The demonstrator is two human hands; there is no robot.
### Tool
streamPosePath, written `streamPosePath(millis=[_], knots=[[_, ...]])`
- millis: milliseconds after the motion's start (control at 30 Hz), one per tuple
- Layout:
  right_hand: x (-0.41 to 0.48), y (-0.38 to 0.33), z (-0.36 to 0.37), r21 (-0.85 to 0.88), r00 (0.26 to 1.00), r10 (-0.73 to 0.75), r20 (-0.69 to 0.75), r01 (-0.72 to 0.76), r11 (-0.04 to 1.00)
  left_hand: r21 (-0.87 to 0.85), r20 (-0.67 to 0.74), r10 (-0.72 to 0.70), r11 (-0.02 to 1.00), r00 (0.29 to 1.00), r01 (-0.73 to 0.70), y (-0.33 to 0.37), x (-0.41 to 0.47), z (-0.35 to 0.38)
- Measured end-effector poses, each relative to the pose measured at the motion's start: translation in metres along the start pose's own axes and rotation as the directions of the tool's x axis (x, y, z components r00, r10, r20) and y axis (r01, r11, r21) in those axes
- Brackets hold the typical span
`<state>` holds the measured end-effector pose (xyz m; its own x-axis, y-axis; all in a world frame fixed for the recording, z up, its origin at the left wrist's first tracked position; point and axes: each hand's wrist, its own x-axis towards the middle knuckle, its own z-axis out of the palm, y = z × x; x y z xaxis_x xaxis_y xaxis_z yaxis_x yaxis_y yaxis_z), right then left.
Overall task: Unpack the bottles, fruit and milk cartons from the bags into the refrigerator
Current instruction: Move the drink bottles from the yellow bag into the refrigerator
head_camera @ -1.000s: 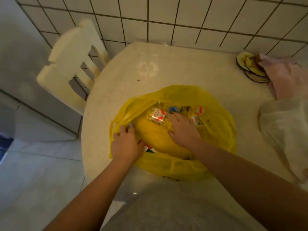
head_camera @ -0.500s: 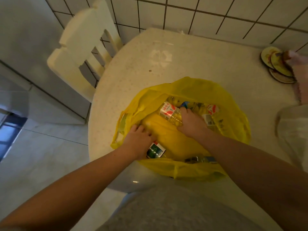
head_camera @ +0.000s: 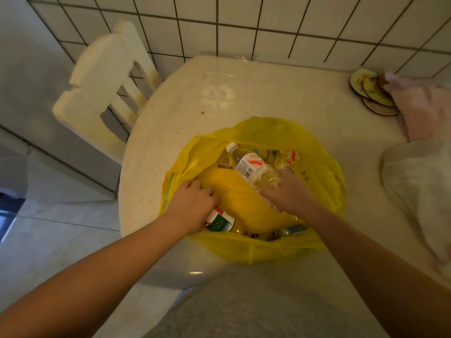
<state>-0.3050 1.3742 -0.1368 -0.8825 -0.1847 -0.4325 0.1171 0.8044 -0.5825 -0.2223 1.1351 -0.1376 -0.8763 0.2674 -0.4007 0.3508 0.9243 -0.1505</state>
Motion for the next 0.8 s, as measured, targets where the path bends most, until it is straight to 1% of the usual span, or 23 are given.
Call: streamPosePath(millis=[100,167,300,367,400,433,467,500,567,600,633,667,700,733,800], knots=[[-0.019,0.004,-0.006,0.184,0.999,0.028,-0.030,-0.022,0.983,0.043,0.002,-0.047,0.998,0.999,0.047,-0.010,-0.008,-0.017],[-0.035,0.003,-0.010,0.350,0.998,0.048,-0.048,-0.028,0.936,0.007,0.016,-0.119,0.993,0.993,0.119,-0.015,-0.014,-0.026],[-0.069,0.005,-0.013,0.608,0.994,0.092,-0.057,-0.038,0.793,-0.180,0.051,-0.264,0.946,0.963,0.269,-0.021,-0.028,-0.036],[-0.085,0.007,-0.011,0.734,0.995,0.096,-0.012,-0.056,0.676,-0.328,0.126,-0.320,0.880,0.939,0.344,-0.021,-0.038,-0.035],[-0.093,0.007,-0.009,0.795,0.996,0.089,0.031,-0.078,0.602,-0.432,0.180,-0.336,0.817,0.924,0.381,-0.019,-0.043,-0.032],[-0.101,0.007,-0.007,0.844,0.995,0.070,0.067,-0.094,0.527,-0.558,0.229,-0.340,0.722,0.912,0.409,-0.017,-0.050,-0.029],[-0.109,0.007,-0.006,0.879,0.994,0.046,0.095,-0.106,0.464,-0.684,0.269,-0.339,0.591,0.901,0.427,-0.014,-0.057,-0.025],[-0.118,0.007,-0.005,0.901,0.993,0.021,0.116,-0.114,0.420,-0.791,0.298,-0.331,0.439,0.895,0.426,-0.009,-0.065,-0.022],[-0.132,0.010,-0.001,0.934,0.987,-0.047,0.156,-0.132,0.332,-0.904,0.346,-0.311,0.143,0.885,0.404,0.007,-0.081,-0.020],[-0.138,0.013,0.002,0.952,0.981,-0.087,0.175,-0.146,0.268,-0.921,0.365,-0.303,0.017,0.880,0.388,0.017,-0.090,-0.020],[-0.144,0.016,0.005,0.966,0.971,-0.135,0.196,-0.167,0.199,-0.926,0.376,-0.294,-0.085,0.878,0.368,0.027,-0.099,-0.019],[-0.151,0.020,0.009,0.972,0.960,-0.187,0.210,-0.185,0.144,-0.924,0.381,-0.287,-0.160,0.879,0.348,0.037,-0.108,-0.019],[-0.159,0.022,0.012,0.975,0.949,-0.232,0.212,-0.189,0.116,-0.920,0.379,-0.282,-0.216,0.881,0.326,0.048,-0.118,-0.018],[-0.168,0.025,0.016,0.977,0.943,-0.263,0.203,-0.178,0.116,-0.916,0.375,-0.283,-0.262,0.883,0.305,0.058,-0.128,-0.016],[-0.187,0.029,0.024,0.975,0.942,-0.284,0.182,-0.135,0.175,-0.902,0.373,-0.285,-0.334,0.883,0.273,0.077,-0.150,-0.012]])
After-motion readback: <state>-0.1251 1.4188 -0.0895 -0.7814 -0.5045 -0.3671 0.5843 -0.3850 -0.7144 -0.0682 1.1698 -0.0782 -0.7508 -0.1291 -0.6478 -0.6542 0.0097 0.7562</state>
